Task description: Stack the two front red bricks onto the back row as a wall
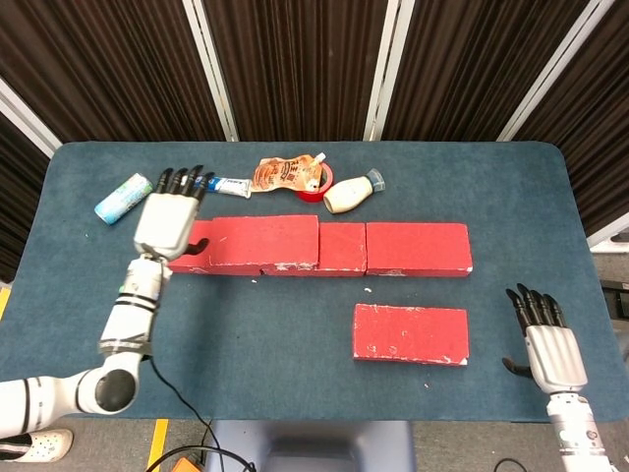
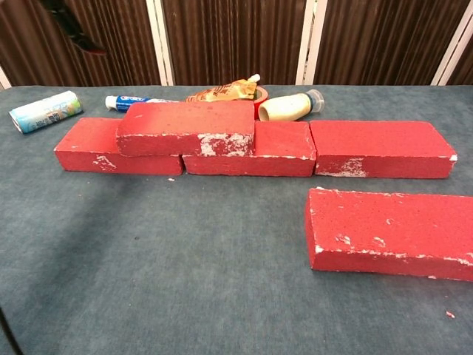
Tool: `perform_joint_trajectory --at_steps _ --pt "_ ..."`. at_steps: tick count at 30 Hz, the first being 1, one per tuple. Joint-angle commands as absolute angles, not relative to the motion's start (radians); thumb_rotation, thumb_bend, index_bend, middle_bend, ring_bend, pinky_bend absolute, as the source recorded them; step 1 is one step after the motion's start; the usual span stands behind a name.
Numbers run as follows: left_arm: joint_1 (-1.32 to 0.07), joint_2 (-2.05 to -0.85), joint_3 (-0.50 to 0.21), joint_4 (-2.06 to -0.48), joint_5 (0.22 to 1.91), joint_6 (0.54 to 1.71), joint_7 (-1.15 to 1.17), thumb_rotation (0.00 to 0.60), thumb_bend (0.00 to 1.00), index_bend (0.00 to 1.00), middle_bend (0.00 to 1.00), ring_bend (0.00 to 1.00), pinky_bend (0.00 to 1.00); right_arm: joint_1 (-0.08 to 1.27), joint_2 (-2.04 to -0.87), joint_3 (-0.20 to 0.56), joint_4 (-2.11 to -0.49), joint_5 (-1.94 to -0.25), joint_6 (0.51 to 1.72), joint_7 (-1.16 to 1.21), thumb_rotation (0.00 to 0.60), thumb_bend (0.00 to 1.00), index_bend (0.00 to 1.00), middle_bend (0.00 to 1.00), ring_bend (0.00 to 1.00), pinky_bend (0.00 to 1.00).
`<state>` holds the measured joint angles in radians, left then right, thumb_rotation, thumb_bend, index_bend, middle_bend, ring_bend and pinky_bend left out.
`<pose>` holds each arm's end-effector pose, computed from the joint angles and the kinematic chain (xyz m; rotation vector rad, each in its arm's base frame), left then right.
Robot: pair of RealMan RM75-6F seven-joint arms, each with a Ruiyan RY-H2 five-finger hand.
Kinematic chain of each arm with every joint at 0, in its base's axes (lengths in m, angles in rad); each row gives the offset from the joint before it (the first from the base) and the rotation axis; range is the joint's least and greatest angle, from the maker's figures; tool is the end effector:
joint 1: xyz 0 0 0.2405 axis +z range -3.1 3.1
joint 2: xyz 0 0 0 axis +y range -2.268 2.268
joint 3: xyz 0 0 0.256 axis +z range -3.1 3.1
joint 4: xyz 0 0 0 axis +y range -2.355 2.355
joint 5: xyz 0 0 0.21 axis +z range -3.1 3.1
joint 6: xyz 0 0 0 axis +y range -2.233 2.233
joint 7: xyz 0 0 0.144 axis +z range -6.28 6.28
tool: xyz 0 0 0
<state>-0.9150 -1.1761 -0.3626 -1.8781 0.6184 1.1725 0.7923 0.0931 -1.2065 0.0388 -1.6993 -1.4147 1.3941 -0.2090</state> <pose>-0.0757 0.3828 0.1259 -1.5991 -0.7191 -0.8397 -0.2984 -0.1776 0.1133 1.4209 -0.9916 0.7846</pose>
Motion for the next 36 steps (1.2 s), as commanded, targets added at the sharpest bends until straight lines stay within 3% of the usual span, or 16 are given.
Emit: perform_joint_trajectory --at_steps 1,14,20,28,36 --pt "-0.777 -1.086 -0.291 -1.774 0.819 1.087 0.542 0.6 0.22 0.0 0.0 0.0 0.02 0.094 -1.21 0.038 -1.699 -1.412 1.391 -0.213 0.6 0.0 0.13 0.11 0.0 0.0" --pt "-0.538 -0.912 -0.149 -1.686 1.02 1.098 0.251 0.6 0.22 0.0 0.0 0.0 0.02 0.097 -1.204 0.032 -1.715 -1.417 1.38 -0.197 0.6 0.0 0.13 0.11 0.0 0.0" --pt "-0.497 -0.895 -0.116 -1.674 1.061 1.101 0.237 0.6 0.22 0.0 0.0 0.0 0.02 0.147 -1.187 0.029 -1.823 -1.424 1.295 -0.202 0.6 0.0 0.13 0.11 0.0 0.0" --pt "-0.484 -0.858 -0.088 -1.712 1.052 1.056 0.272 0.6 0.22 0.0 0.0 0.0 0.02 0.259 -1.232 0.071 -2.026 -1.171 1.147 -0.47 0.6 0.0 0.12 0.11 0.0 0.0" --pt "-0.478 -0.858 -0.091 -1.733 1.056 1.063 0.275 0.6 0.22 0.0 0.0 0.0 0.01 0.318 -1.311 0.083 -2.119 -1.003 1.197 -0.68 0.6 0.0 0.11 0.11 0.0 0.0"
